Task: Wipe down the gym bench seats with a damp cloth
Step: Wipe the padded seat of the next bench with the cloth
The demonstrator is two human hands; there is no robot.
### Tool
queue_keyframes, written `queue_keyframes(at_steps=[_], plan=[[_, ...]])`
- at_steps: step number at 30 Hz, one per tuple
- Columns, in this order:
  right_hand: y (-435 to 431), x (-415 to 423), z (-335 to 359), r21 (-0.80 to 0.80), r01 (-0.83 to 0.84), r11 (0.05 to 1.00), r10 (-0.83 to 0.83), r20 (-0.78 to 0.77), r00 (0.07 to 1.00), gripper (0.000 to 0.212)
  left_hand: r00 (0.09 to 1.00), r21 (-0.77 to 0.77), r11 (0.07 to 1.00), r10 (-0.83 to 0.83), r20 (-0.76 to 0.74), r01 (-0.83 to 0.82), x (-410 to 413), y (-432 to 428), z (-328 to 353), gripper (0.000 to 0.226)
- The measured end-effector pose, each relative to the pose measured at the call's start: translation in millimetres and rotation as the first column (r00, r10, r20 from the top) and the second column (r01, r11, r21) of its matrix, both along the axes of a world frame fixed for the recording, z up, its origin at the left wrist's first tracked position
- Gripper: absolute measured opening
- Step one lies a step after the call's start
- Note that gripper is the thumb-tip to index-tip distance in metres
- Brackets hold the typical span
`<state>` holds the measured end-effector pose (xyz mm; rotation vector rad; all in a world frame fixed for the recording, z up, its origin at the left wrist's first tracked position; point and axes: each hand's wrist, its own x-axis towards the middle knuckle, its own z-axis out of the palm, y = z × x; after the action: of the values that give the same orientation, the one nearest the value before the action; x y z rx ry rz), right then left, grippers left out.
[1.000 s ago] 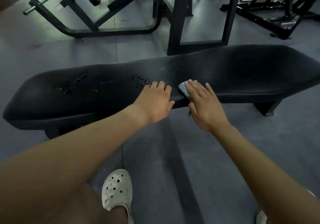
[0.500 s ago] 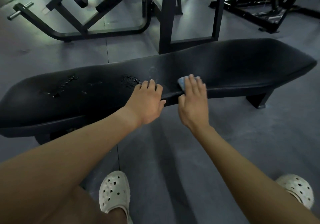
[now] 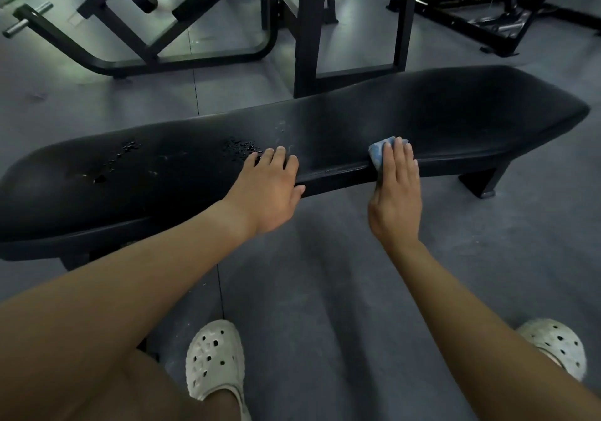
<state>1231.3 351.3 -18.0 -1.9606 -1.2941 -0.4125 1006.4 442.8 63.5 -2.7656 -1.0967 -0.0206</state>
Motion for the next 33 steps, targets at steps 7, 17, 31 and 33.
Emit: queue_keyframes(at_steps=[7,17,31,33], plan=[[15,-60,-7,0.044,-0.133,0.990,0.134,-0.039,0.990,0.082,1.000,-0.009,1.000,0.000,-0.017,0.000,-1,-1,1,0.063],[-3,9,2,-0.067,-0.028,0.997,0.031,0.055,0.998,0.078,1.000,-0.032,0.999,0.003,-0.007,-0.003,0,1,3,0.061],[13,-79,15,-0.153,-0.392,0.907,0.404,0.064,0.912,0.065,0.997,-0.082,0.996,-0.037,0.071,0.043,-10,4,7,0.057],[16,-75,23,-0.222,-0.449,0.866,0.475,0.082,0.876,0.060,0.995,-0.092,0.995,-0.036,0.096,0.045,-13,5,9,0.056]])
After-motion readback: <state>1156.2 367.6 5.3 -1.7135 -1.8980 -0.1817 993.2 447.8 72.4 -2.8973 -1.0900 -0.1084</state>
